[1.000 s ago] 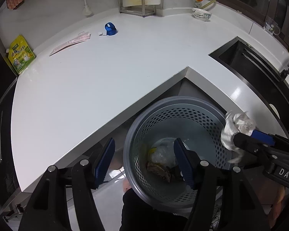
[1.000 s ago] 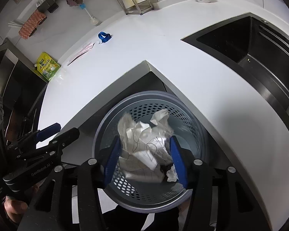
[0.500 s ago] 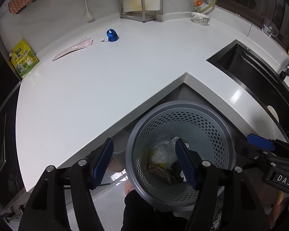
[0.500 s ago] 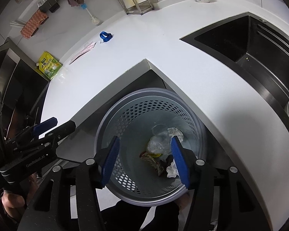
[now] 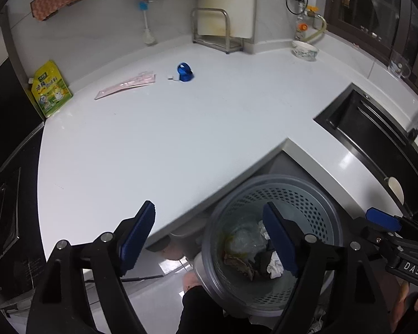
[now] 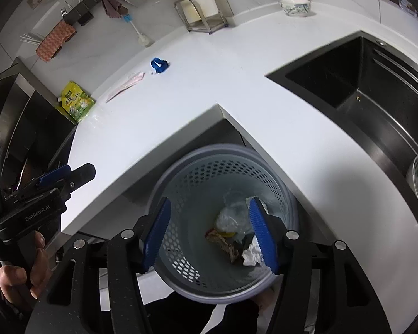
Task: Collect trash
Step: 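Withdraw both tools from the wastebasket toward the countertop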
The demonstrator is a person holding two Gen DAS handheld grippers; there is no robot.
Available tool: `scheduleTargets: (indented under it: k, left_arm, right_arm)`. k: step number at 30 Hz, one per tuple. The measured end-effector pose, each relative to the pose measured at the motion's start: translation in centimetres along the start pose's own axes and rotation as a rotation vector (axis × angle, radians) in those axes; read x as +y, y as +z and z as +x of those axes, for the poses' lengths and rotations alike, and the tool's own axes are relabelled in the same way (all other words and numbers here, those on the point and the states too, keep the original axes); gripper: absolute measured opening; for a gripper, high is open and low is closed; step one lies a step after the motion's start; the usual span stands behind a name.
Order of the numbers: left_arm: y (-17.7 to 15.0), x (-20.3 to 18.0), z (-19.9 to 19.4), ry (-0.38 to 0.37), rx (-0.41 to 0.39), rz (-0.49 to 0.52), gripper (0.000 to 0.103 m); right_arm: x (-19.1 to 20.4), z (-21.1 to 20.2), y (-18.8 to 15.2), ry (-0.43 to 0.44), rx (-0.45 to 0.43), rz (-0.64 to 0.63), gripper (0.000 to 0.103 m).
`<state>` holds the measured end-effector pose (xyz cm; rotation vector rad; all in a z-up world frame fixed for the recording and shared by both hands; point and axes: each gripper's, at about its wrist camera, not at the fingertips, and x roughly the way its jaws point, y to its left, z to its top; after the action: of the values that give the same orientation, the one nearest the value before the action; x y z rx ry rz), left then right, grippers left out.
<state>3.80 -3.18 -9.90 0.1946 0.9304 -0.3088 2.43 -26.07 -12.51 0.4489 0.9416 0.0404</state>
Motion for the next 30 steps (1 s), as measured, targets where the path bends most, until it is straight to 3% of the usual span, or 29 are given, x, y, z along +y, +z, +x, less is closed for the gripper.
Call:
scheduleTargets:
  k: [15,30]
  left_arm:
    - [6.4,9.1,2.6,0.045,-0.054,-0.055,0.085]
    - [14.7,18.2,9.9,-0.005,-0.094,0.000,0.086]
  right_arm:
    - [6.0,3.9,7.3,0.035,-0.034,-0.025,0.058]
    - [11.7,13.4,17.4,0.000,-0.051,-0.012,0.060]
